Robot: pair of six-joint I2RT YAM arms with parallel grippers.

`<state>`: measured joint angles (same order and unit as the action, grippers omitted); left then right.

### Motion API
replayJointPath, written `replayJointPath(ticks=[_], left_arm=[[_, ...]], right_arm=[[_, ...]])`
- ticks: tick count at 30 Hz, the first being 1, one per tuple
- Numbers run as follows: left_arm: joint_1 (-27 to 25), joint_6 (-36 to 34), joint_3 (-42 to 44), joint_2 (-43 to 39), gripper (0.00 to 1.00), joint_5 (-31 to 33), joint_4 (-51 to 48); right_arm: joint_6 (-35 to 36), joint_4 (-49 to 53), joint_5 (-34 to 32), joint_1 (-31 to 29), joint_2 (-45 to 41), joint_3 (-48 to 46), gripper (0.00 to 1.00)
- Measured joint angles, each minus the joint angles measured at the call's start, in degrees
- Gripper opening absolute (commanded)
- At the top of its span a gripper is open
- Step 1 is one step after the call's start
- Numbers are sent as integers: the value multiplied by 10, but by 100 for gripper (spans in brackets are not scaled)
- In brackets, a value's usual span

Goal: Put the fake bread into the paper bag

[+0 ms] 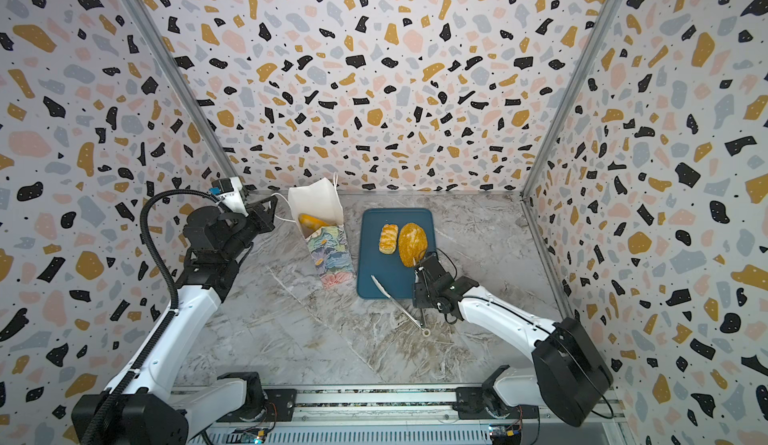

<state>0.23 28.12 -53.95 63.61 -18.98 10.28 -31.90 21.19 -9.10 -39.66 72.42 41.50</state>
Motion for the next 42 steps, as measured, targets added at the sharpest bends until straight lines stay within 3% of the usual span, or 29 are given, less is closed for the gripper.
replayJointPath(ticks=[4,10,24,33,42], left_arm=[[0,0,0,0,0,0,0],[0,0,0,0,0,0,0],[0,0,0,0,0,0,0],[0,0,0,0,0,0,0],[0,0,0,0,0,0,0]], right_arm=[[16,-25,1,-24,-52,-45,83],[46,-56,-11,-63,-63,-71,90],[90,-108,-55,-111,17,-78,100],[94,-128,-57,-114,50,-77,100],[88,-134,-69,-113,109,-56,92]])
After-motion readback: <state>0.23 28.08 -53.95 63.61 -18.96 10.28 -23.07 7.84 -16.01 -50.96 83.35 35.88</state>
